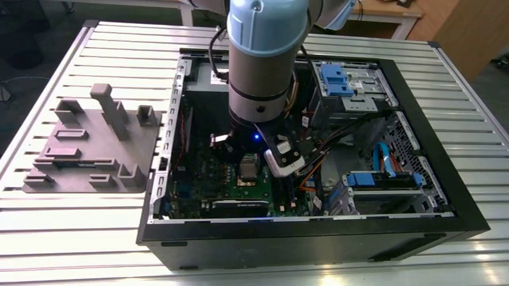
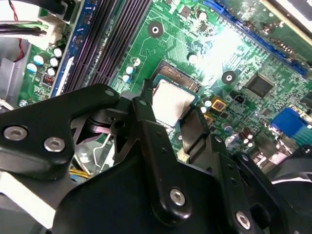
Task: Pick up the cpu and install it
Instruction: 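Place the cpu into insertion slot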
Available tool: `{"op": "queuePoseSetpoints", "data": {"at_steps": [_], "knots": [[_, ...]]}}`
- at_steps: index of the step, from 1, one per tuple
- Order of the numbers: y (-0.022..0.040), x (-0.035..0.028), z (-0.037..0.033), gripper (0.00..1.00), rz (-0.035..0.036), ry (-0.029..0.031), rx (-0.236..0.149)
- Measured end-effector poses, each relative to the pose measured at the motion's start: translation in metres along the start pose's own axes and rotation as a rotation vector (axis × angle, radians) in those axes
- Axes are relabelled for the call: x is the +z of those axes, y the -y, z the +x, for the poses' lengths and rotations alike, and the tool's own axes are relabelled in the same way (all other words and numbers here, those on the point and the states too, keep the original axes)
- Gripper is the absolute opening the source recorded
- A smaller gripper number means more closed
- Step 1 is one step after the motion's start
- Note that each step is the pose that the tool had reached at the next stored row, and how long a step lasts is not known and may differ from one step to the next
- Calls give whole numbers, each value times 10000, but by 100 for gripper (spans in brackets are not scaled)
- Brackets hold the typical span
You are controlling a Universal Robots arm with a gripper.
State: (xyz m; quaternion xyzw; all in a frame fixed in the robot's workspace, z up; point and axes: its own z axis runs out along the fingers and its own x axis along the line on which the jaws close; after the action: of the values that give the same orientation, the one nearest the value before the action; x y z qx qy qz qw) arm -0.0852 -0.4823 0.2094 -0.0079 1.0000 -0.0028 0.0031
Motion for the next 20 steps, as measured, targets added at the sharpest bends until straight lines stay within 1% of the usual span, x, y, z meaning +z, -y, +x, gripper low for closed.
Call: {"op": "queuePoseSetpoints", "data": {"at_steps": [2, 3, 7, 20], "knots": [[3, 20, 3, 47, 0, 0, 4], [7, 48, 16, 47, 0, 0, 37], [7, 81, 24, 47, -1, 0, 54], [21, 157, 27, 47, 0, 0, 140]]}}
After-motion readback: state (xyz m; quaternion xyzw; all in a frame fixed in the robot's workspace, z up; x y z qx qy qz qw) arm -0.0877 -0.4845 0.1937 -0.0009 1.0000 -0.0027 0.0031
